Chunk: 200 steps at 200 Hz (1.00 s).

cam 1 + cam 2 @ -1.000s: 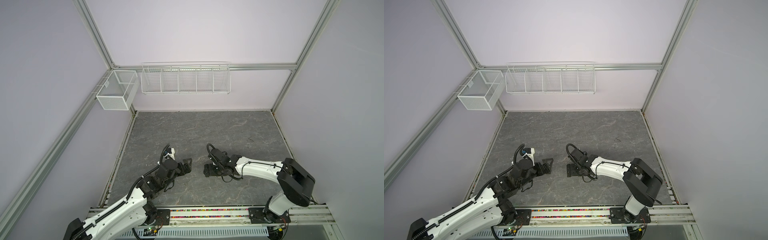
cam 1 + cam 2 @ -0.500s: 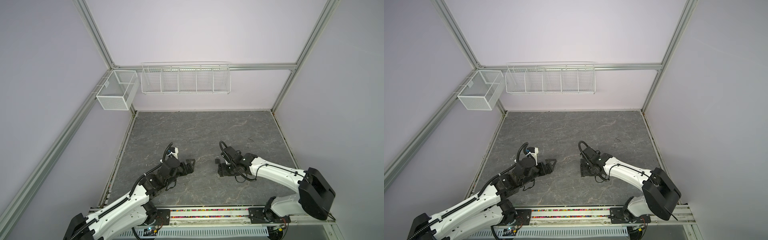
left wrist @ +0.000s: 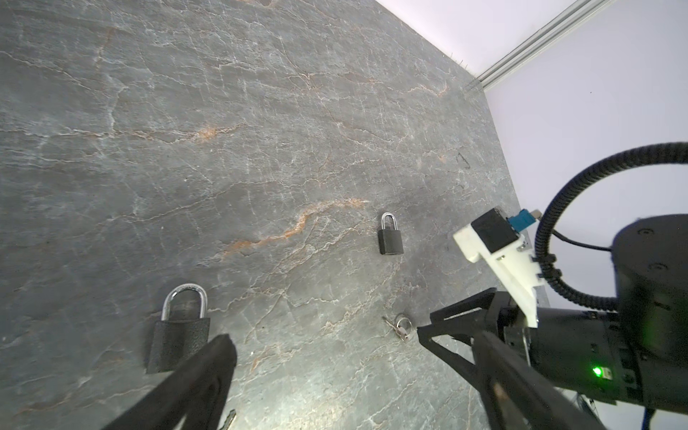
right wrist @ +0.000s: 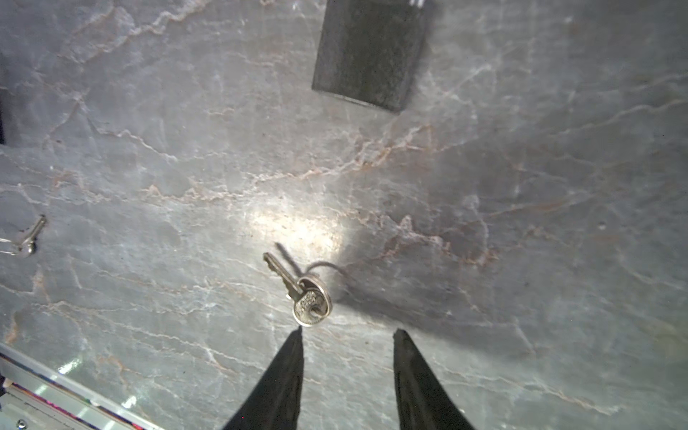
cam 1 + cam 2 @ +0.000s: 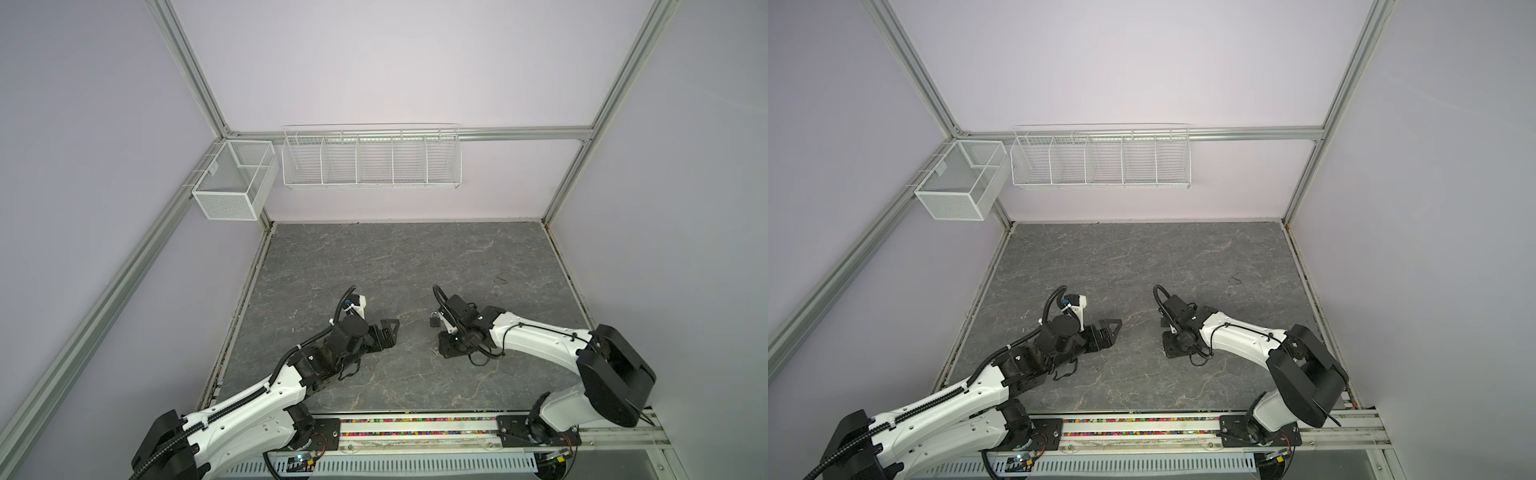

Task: Unlock with the key
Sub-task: 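Lower the right gripper onto the key ring and close on it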

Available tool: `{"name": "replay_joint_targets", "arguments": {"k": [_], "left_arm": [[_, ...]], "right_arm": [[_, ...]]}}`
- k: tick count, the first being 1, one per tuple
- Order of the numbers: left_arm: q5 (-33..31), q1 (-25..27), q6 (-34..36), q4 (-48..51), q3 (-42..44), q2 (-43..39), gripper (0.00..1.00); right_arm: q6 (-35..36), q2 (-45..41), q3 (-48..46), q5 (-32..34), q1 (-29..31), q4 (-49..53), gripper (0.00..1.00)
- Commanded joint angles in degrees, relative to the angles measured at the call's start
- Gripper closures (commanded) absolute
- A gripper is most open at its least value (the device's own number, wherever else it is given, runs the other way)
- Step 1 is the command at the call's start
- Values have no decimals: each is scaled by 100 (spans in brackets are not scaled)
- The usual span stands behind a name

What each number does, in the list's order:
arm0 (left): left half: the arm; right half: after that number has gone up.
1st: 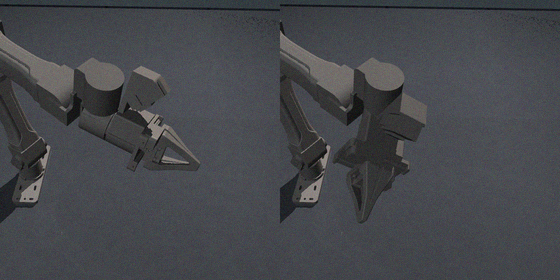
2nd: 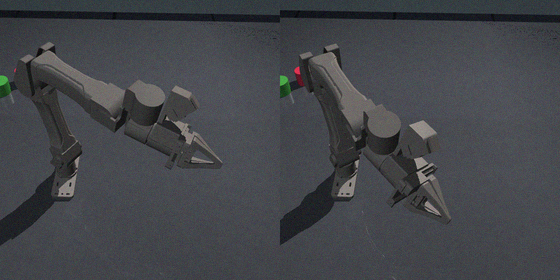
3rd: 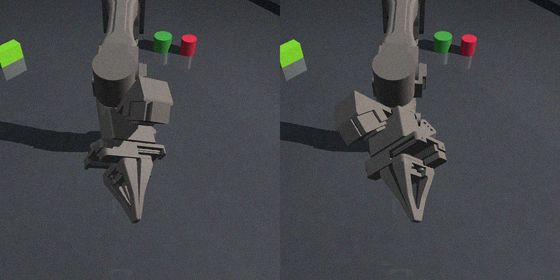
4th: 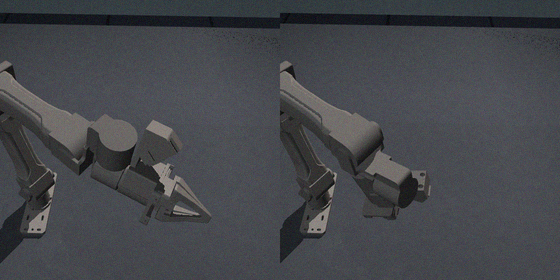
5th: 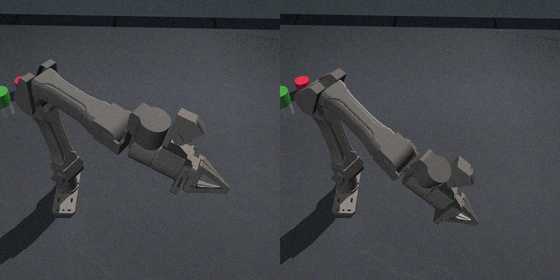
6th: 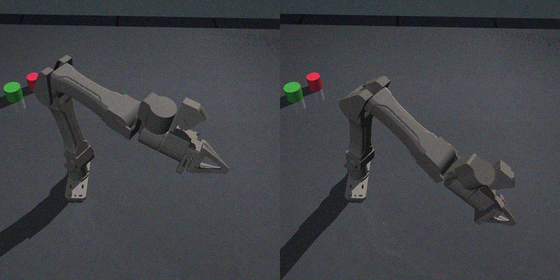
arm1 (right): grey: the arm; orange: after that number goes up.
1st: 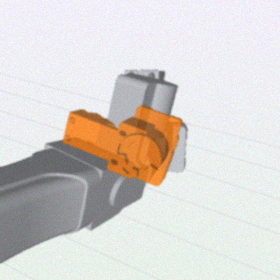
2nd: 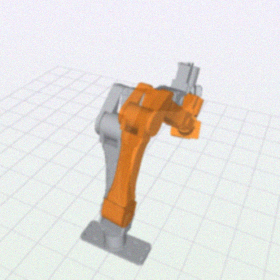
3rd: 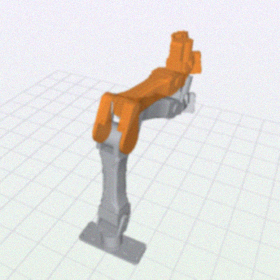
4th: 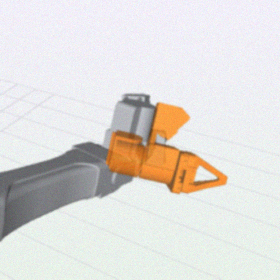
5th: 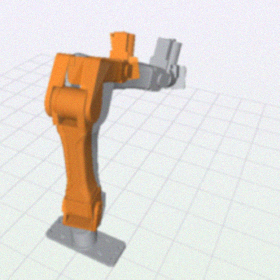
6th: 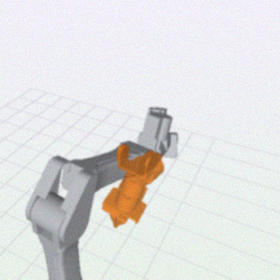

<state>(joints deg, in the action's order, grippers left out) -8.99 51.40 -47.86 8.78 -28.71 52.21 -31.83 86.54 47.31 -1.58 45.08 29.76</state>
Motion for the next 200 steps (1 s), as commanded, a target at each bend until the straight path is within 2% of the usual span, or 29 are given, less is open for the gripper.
{"name": "replay_joint_targets", "arguments": {"k": [1, 23, 85, 158, 170, 200], "left_arm": [[-64, 34, -95, -139, -179, 53, 1], [-64, 45, -99, -100, -194, 47, 1], [-162, 41, -112, 36, -140, -64, 1], [-189, 41, -127, 106, -128, -91, 1], [-189, 43, -129, 116, -123, -122, 1], [-201, 41, -150, 150, -108, -171, 1]], "right_arm": [[98, 148, 103, -136, -21, -201, 60], [107, 300, 145, -249, 11, -321, 65], [125, 549, 244, -281, 23, -355, 72], [107, 649, 179, -348, 131, -357, 80], [99, 645, 170, -334, 133, -357, 84], [89, 596, 178, -334, 159, -365, 87]]}}
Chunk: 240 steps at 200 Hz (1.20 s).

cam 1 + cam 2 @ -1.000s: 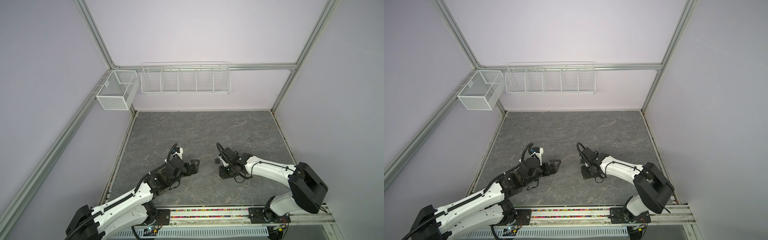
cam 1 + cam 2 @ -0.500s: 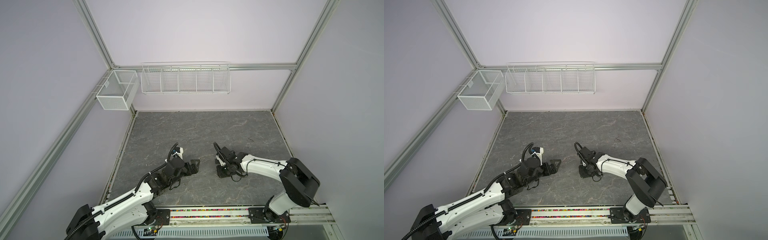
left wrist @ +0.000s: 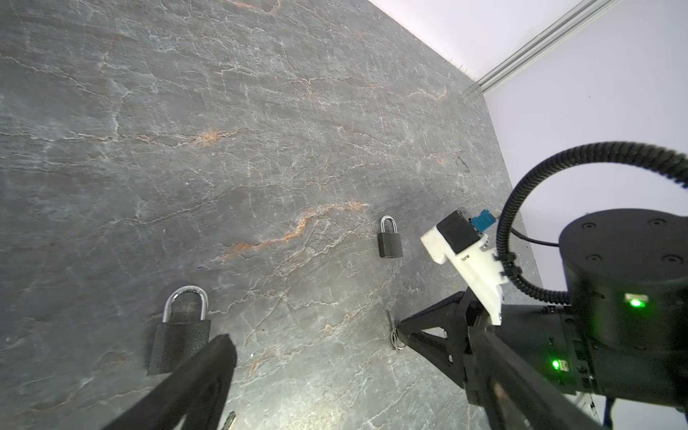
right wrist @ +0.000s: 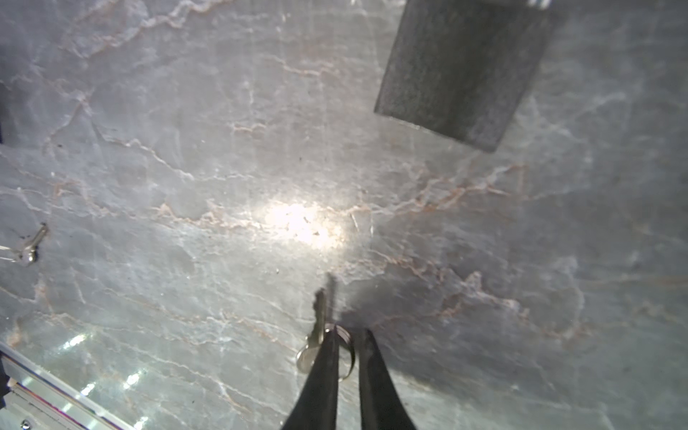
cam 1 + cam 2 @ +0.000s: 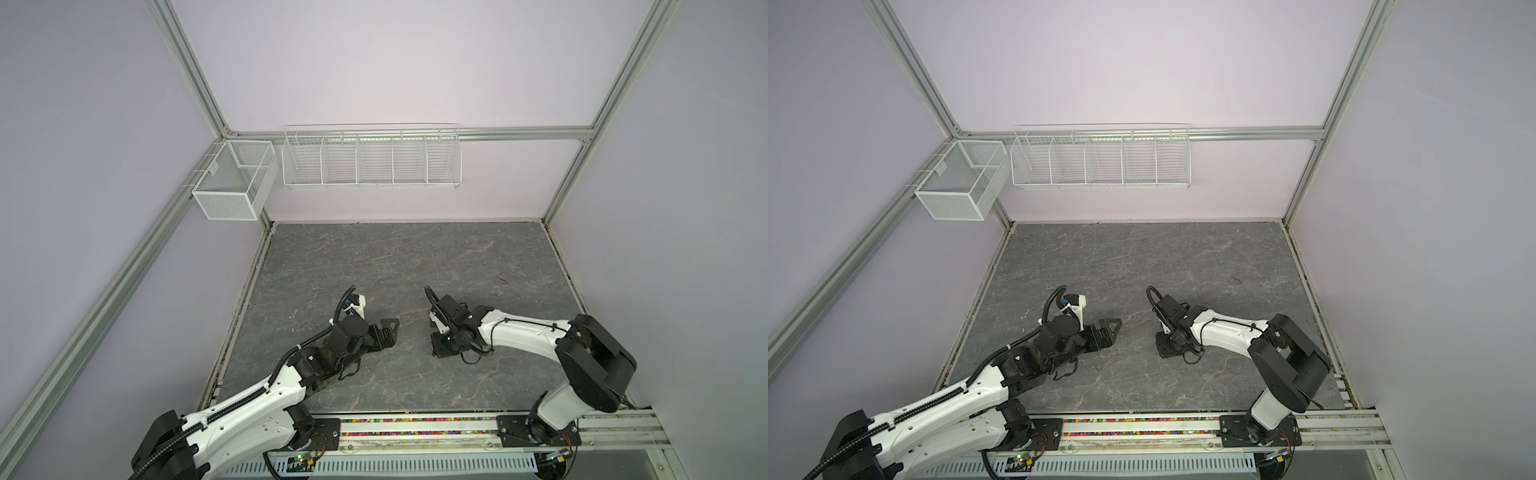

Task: Unlock with the key
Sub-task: 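Lower the right gripper onto the key ring and close on it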

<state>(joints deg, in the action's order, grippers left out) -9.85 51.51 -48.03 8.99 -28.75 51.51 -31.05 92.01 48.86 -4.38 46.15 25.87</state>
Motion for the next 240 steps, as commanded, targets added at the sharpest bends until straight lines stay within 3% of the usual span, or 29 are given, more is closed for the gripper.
{"name": "replay_joint_targets", "arguments": {"k": [1, 38, 190, 240], "left_arm": [[-119, 28, -126, 124, -100, -99, 1], [-123, 27, -156, 155, -95, -151, 1], [-101, 28, -317, 133, -40, -324, 1], [-92, 33, -304, 146, -42, -313, 1]], "right_arm": [[6, 48, 25, -59, 52, 24, 87], [3, 54, 70, -36, 67, 15, 93], [-56, -16, 514, 516, 322, 658, 93], [-368, 40, 374, 387, 314, 606, 77]]}}
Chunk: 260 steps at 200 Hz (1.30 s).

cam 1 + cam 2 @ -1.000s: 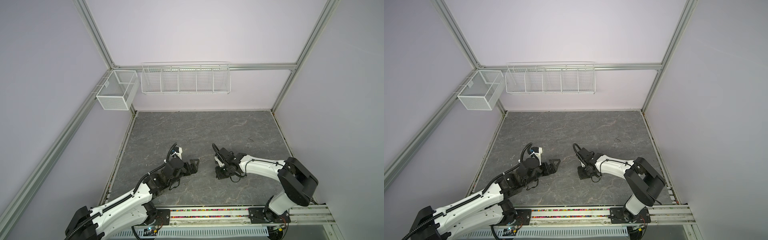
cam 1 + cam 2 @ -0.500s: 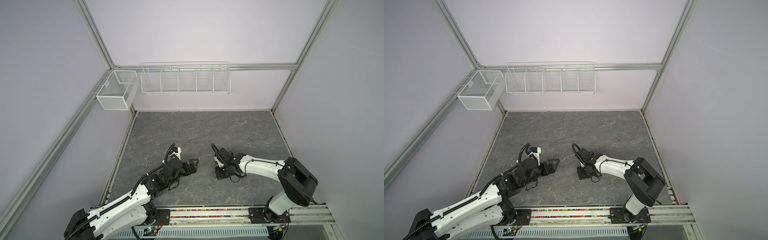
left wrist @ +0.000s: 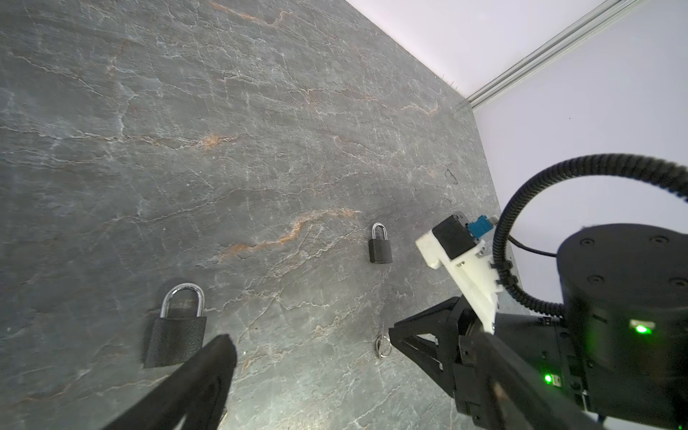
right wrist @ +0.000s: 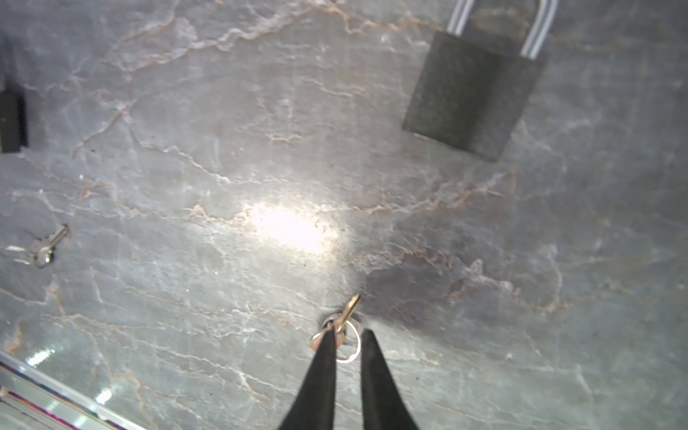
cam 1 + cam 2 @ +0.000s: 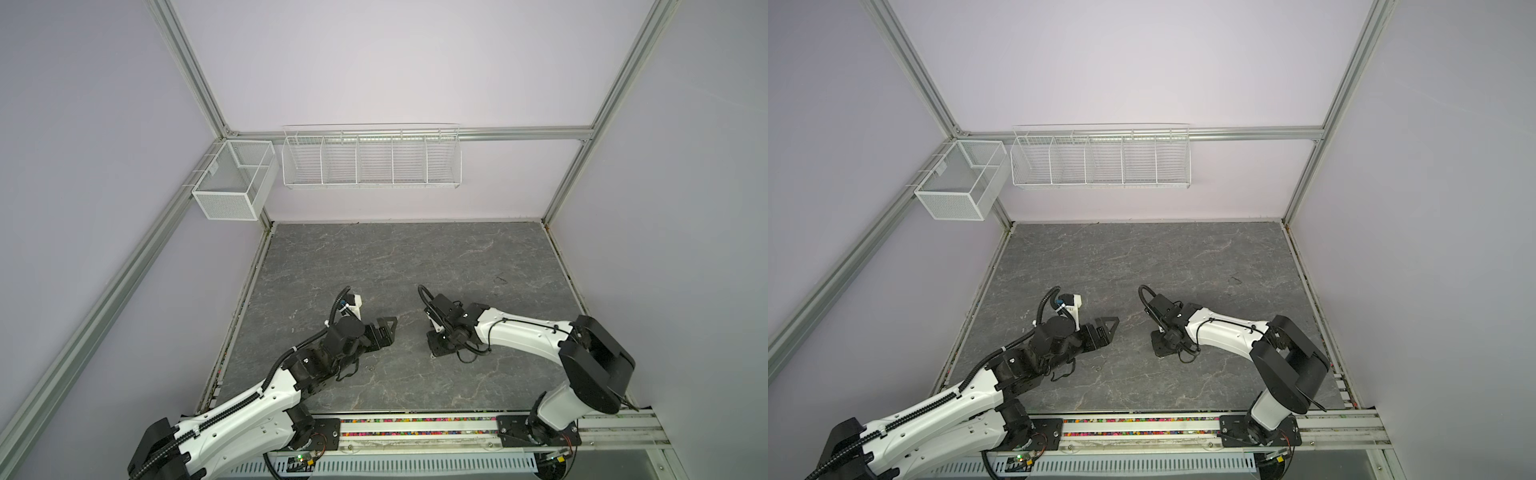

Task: Unlock with the key
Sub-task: 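Lower the right gripper onto the key ring and close on it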

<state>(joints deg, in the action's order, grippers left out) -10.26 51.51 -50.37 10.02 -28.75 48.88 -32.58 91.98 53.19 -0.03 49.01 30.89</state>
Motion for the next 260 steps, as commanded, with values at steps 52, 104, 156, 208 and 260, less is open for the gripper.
{"name": "replay_joint_targets", "arguments": {"k": [52, 104, 156, 208, 260], "left_arm": [[-81, 34, -79, 166, 22, -169, 1], [-178, 30, -105, 293, 133, -440, 1], [-204, 29, -137, 440, 159, -538, 1], [-243, 33, -166, 524, 208, -799, 1], [-257, 28, -184, 556, 223, -819, 1]], "right_arm": [[-346, 250, -17, -60, 69, 113, 72], [-441, 411, 50, -45, 200, 87, 72], [-459, 579, 177, 84, 288, 210, 73], [-506, 488, 176, 163, 312, 346, 72], [-528, 280, 154, 430, 311, 535, 73]]}}
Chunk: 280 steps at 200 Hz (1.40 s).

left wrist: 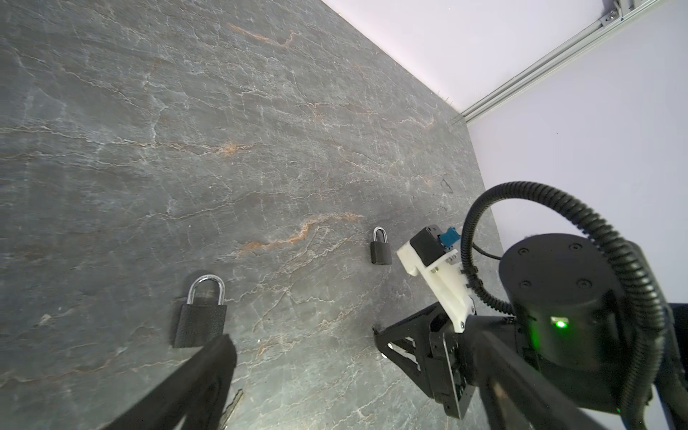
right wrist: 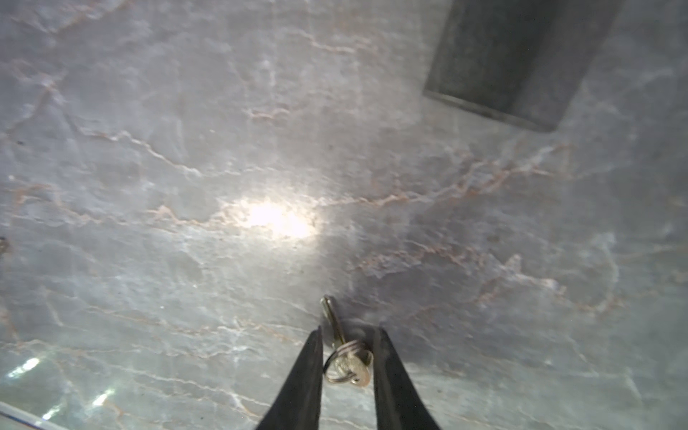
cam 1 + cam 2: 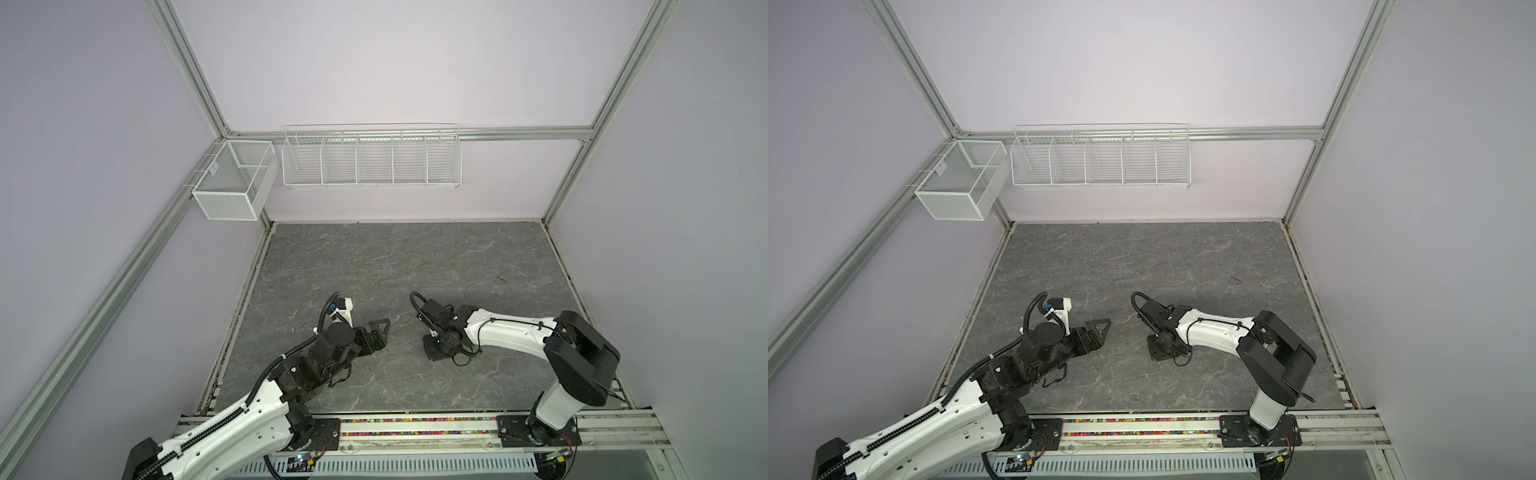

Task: Unlock with the key
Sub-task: 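Lower the right gripper onto the key ring and close on it, then lift the silver key with the right gripper while the left gripper moves toward it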

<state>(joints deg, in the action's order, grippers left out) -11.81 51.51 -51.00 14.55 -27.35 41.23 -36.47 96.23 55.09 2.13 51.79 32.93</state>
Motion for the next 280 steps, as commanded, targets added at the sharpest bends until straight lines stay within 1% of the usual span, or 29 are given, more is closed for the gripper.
{"name": "replay_joint_targets", "arguments": {"k": [1, 61, 70, 84, 100, 103, 114, 140, 154, 183, 246, 280], "left_arm": [[-102, 27, -116, 102, 87, -54, 1], [-56, 27, -135, 2, 55, 15, 1], [-24, 30, -129, -37, 49, 62, 1], [19, 28, -138, -120, 50, 145, 1], [80, 29, -138, -195, 37, 166, 1], [90, 33, -138, -205, 37, 302, 1], [112, 30, -138, -222, 14, 372, 1], [110, 28, -138, -216, 15, 376, 1], [107, 32, -136, -201, 19, 360, 1], [119, 28, -162, -198, 23, 362, 1], [123, 28, -382, -315, 2, 341, 1], [146, 29, -653, -577, -7, 411, 1]], "right_arm": [[-140, -146, -35, 216, 29, 335, 73], [-158, -225, -87, 233, 39, 326, 76], [-158, -257, -99, 253, 34, 324, 76], [-159, -302, -139, 270, 34, 318, 79], [-157, -332, -161, 287, 36, 334, 80], [-159, -332, -158, 293, 36, 340, 80], [-154, -358, -179, 314, 38, 329, 81], [-167, -370, -228, 347, 33, 348, 81], [-172, -385, -261, 358, 32, 314, 84], [-185, -374, -297, 345, 34, 277, 85], [-210, -509, -411, 317, 19, 32, 93], [-287, -685, -438, 145, -36, -250, 93]]}}
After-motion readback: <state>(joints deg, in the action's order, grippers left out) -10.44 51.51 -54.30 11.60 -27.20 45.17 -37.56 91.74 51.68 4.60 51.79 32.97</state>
